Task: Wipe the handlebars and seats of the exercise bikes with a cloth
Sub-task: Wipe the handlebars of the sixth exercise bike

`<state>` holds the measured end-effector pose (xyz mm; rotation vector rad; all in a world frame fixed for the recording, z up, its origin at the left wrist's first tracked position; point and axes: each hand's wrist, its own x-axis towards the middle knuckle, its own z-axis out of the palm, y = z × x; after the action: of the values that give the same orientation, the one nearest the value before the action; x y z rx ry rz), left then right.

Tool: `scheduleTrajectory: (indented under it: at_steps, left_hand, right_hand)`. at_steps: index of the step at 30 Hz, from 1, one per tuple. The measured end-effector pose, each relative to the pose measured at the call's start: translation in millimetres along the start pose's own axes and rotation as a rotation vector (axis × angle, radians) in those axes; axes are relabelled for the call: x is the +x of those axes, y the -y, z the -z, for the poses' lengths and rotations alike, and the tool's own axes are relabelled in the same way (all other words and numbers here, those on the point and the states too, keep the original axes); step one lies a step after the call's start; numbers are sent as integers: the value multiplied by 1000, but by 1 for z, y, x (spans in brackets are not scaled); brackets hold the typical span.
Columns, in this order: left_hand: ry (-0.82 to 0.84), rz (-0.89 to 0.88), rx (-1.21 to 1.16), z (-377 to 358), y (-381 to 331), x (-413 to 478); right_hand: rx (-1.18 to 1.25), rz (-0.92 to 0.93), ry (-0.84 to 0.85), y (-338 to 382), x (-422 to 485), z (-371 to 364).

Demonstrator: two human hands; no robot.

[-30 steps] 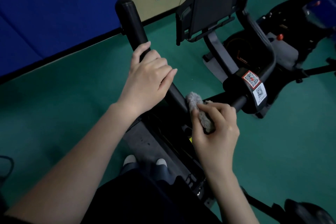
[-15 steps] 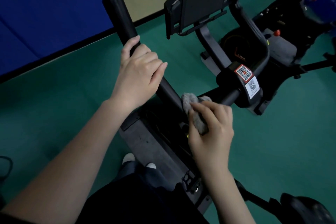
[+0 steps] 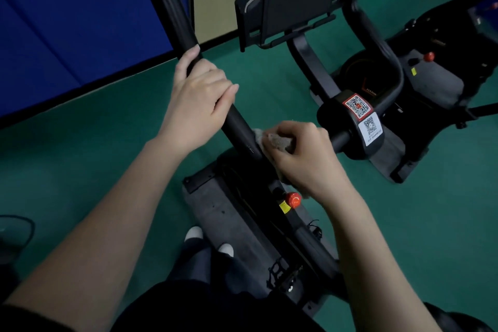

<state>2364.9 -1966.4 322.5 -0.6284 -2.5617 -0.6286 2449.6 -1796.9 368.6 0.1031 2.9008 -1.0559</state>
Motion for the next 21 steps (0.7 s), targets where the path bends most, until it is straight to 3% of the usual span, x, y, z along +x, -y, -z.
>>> scheduleTrajectory:
  at_steps: [4,6,12,21]
  left_hand:
    - [-9,20,5,0,-2,0]
    - [-6,20,5,-1,-1,0]
    - [11,43,-2,-1,1,1]
    - [-7,41,-11,-2,-1,1]
  right_hand:
    - [98,157,-319,-5,-21,-21]
    - [160,234,-383,-5,-22,-30]
    - [208,419,-227,-11,-17,-23]
    - [136,453,-172,-2,-9,-23]
